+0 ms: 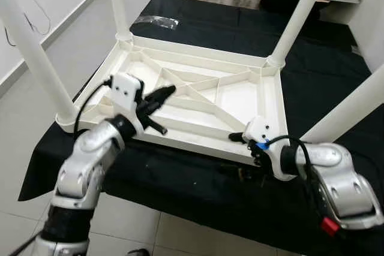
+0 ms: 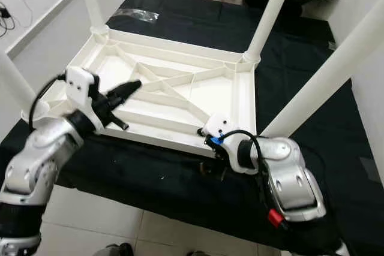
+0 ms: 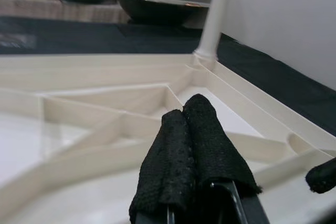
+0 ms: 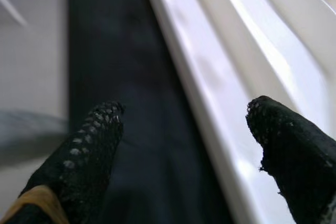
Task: Building children table
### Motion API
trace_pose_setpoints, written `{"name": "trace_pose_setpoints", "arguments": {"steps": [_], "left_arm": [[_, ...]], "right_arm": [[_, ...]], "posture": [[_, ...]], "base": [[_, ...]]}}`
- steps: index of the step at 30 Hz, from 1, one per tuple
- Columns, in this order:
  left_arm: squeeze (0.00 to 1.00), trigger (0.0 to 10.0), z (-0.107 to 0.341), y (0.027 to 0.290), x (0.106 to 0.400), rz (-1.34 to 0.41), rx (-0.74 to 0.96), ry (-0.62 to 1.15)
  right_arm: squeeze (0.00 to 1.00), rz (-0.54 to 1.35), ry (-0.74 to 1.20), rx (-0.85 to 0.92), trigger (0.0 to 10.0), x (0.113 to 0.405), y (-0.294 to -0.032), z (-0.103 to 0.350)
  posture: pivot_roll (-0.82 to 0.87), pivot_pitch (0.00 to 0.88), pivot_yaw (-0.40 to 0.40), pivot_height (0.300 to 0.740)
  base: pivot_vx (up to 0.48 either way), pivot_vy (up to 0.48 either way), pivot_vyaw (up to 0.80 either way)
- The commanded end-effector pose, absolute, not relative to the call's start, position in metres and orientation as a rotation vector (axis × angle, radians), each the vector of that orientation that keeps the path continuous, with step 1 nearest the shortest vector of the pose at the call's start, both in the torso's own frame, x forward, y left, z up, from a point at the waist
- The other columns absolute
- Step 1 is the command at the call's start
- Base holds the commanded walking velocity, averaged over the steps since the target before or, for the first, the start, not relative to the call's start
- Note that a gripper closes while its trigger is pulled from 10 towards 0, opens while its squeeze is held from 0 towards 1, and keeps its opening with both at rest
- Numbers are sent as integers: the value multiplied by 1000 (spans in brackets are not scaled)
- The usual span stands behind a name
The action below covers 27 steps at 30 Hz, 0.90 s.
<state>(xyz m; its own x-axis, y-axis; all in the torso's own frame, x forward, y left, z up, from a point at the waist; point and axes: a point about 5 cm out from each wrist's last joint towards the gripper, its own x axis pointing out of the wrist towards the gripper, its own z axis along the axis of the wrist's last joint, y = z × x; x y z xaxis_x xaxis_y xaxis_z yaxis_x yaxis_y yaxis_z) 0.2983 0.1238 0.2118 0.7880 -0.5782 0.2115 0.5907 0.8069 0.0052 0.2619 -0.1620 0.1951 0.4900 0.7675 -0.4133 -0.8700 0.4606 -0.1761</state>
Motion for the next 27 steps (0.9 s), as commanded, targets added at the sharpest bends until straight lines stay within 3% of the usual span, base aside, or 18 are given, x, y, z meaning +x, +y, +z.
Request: {"name": "trace_pose_setpoints", "arguments": {"steps": [1, 8, 9, 12, 15, 20, 21, 23, 27], "left_arm": [[0, 10000, 199, 113, 286, -658, -101, -172], [0, 10000, 191, 111, 276, -653, -132, -152], [0, 10000, 184, 114, 269, -639, -147, -135], [0, 10000, 175, 119, 260, -613, -164, -109], [0, 10000, 161, 124, 243, -596, -190, -70], [0, 10000, 152, 121, 228, -621, -237, -23], [0, 10000, 152, 121, 228, -621, -237, -23], [0, 10000, 145, 117, 217, -654, -230, 10], [0, 10000, 143, 117, 211, -689, -192, 21]], "right_arm": [[1000, 1093, 224, -266, 10000, 249, -155, 201], [1000, 1126, 187, -161, 10000, 238, -150, 202], [0, 1117, 224, -97, 10000, 228, -155, 191], [0, 1095, 287, -20, 10000, 211, -165, 174], [0, 939, 370, 73, 10000, 196, -203, 153], [0, 916, 422, 173, 10000, 175, -235, 151], [0, 916, 422, 173, 10000, 175, -235, 151], [0, 761, 463, 142, 10000, 166, -273, 149], [0, 681, 455, 105, 10000, 156, -298, 160]], "posture": [[-76, 155, -51, 740], [-70, 155, -47, 740], [-74, 156, -41, 740], [-80, 160, -34, 740], [-88, 168, -24, 740], [-93, 172, -14, 740], [-93, 172, -14, 740], [-96, 175, -9, 740], [-108, 174, 10, 740]], "base": [[0, 0, 0], [0, 0, 0], [0, 0, 0], [0, 0, 0], [0, 0, 0], [0, 0, 0], [0, 0, 0], [0, 0, 0], [0, 0, 0]]}}
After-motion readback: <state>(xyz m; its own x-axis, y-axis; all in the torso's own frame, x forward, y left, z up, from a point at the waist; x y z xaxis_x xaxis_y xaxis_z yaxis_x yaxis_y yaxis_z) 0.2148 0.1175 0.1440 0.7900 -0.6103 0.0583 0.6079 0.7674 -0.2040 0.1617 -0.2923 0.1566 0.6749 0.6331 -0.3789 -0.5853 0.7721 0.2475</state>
